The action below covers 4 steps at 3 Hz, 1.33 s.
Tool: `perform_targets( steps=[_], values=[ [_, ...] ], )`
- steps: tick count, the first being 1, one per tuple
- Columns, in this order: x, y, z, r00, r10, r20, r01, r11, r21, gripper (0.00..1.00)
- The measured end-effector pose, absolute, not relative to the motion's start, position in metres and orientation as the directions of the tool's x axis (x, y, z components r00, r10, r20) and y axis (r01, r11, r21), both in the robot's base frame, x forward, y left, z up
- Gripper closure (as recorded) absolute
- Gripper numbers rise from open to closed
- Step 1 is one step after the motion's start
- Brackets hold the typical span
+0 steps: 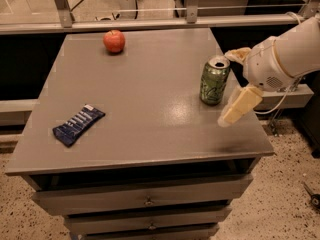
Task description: Knock green can over
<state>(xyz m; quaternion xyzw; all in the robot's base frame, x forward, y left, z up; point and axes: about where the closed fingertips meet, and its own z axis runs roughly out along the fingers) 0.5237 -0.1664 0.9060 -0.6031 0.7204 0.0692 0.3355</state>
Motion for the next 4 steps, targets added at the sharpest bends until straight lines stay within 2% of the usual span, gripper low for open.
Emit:
perform_targets(
  steps=[2, 4],
  values=[
    [0.558, -0.159, 0.887, -0.009, -0.777, -0.630, -0.890, 0.294, -0.350, 0.00],
    [0.575, -0.173, 0.879, -0.056, -0.702, -0.710, -0.881, 0.370, -0.296, 0.00]
  ],
)
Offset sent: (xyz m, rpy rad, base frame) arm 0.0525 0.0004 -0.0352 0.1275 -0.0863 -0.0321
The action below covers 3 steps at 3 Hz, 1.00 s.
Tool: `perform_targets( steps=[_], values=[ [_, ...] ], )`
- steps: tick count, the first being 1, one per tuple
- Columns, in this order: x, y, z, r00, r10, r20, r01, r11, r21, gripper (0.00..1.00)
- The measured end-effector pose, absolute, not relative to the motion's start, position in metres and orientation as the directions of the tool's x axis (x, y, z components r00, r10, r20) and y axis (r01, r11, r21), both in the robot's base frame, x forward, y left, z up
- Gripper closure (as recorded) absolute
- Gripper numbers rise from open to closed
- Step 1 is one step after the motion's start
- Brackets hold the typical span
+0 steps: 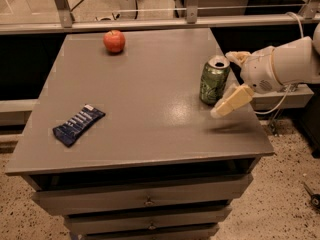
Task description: Knock green can over
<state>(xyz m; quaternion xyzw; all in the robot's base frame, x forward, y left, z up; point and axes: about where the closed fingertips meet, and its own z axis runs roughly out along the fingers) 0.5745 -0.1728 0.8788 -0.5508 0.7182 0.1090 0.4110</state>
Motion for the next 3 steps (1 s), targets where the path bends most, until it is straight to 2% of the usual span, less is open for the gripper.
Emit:
perform_targets(
  steps=[1, 3],
  values=[
    [0.569, -0.167, 0.881, -0.074, -0.644, -0.761, -0.886, 0.393, -0.246, 0.00],
    [0.518, -0.091, 0.875, -0.106, -0.510, -0.854, -0.949, 0.309, -0.067, 0.00]
  ],
)
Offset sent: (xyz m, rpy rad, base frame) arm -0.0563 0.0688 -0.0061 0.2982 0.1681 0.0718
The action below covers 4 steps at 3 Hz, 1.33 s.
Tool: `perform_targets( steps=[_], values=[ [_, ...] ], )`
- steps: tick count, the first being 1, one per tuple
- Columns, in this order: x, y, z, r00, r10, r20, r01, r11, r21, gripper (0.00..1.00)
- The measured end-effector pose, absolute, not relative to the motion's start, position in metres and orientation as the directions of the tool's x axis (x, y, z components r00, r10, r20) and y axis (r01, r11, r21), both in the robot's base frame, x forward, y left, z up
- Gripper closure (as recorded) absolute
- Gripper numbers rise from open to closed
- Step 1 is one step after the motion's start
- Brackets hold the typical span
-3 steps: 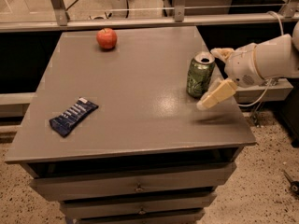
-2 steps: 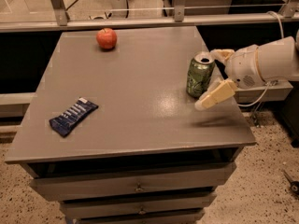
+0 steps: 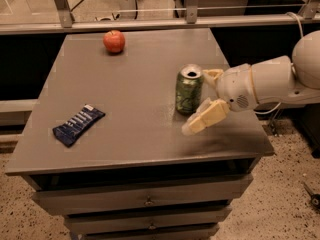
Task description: Knock green can over
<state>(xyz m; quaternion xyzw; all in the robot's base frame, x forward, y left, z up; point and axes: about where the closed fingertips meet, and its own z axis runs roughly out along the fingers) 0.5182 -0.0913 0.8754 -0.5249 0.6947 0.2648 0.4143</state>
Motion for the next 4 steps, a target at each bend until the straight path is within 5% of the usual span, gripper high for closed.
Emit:
perform_targets(
  steps=[2, 4],
  values=[
    [0.477, 0.002, 0.909, -0.016, -0.400, -0.917, -0.992, 0.122, -0.036, 0.00],
    [0.466, 0.024, 0.919, 0.015, -0.386, -0.922, -0.996, 0.078, -0.049, 0.00]
  ],
)
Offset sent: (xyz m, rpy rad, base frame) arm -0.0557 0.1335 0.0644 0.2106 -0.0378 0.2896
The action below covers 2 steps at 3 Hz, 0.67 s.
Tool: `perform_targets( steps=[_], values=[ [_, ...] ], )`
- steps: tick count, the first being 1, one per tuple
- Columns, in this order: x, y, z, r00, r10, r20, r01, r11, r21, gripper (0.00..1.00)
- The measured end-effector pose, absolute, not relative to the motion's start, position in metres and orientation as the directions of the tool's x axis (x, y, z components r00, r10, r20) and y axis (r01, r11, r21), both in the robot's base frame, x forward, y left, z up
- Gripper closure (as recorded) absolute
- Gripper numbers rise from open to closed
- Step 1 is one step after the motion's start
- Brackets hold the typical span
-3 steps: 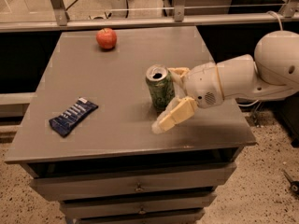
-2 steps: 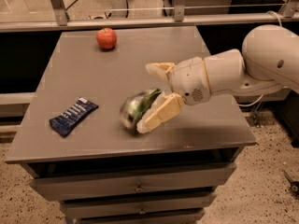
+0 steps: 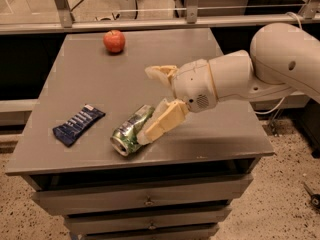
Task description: Knock green can over
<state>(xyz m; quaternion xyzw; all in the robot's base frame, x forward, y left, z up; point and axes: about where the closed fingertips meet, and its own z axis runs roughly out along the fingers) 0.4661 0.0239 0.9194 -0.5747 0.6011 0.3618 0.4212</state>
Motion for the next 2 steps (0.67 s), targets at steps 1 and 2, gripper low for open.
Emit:
perform_targets(
  steps=[1, 2],
  values=[
    [0.478, 0.007, 0.919, 0.037, -0.404, -0.914, -0.992, 0.092, -0.081, 0.00],
    [0.504, -0.026, 0.930, 0.096, -0.443, -0.891, -0.980, 0.114, -0.163, 0.00]
  ],
)
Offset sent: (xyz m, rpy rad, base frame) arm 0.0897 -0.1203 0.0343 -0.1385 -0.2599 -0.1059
